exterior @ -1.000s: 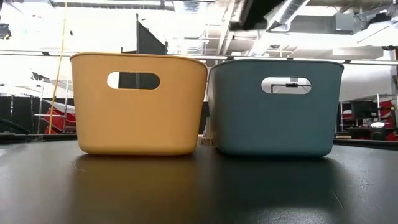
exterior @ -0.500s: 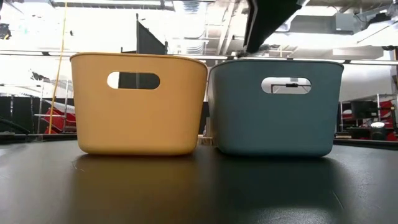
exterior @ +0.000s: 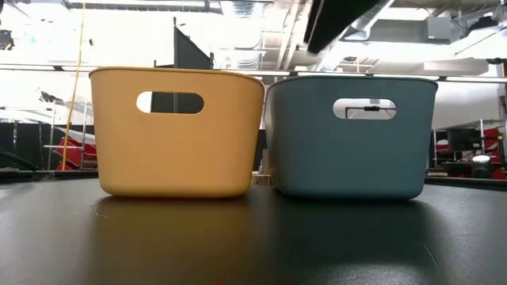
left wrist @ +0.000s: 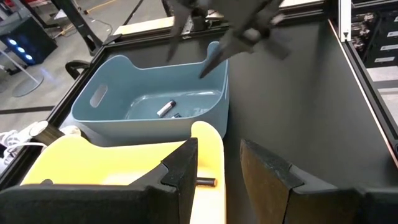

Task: Sort batteries
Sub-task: Return to Home Position

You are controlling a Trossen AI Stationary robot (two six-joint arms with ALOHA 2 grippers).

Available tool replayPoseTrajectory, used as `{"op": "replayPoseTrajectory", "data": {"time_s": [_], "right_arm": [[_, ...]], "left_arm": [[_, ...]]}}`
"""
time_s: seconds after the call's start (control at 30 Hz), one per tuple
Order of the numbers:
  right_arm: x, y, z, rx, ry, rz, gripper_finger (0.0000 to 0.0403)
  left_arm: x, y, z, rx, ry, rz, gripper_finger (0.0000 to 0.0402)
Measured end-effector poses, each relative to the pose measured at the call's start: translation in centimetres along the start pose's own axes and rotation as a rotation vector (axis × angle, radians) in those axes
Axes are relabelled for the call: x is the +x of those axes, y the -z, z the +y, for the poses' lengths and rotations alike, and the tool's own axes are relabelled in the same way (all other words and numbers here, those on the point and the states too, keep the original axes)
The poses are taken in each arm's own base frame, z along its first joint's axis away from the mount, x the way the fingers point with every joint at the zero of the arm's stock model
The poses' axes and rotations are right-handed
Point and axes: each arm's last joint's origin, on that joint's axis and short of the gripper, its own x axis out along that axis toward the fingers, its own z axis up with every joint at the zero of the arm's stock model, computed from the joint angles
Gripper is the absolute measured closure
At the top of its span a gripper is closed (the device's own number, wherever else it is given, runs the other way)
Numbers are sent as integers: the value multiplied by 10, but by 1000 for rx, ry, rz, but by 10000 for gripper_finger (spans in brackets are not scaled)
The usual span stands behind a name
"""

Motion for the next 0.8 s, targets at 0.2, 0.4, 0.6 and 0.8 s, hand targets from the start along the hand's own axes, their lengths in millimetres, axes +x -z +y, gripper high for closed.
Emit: {"op": "replayPoseTrajectory", "data": {"time_s": [0.2,0.4,0.6,0.8], "right_arm": [[-42,-1,0,53,-91,-198,205],[-80,0,-9,52,-169,-370,310],[-96,-7,-27,74,-218,-539,391],[-79,-22,-60,100,-411,-901,400]], "left_arm": [[0,-3,-1,-13,-13,-30,286],[-1,-12,-3,27,15,-92,324],[-1,-29,-6,108,78,-204,395],[17,-50,19,153,178,-301,401]]}}
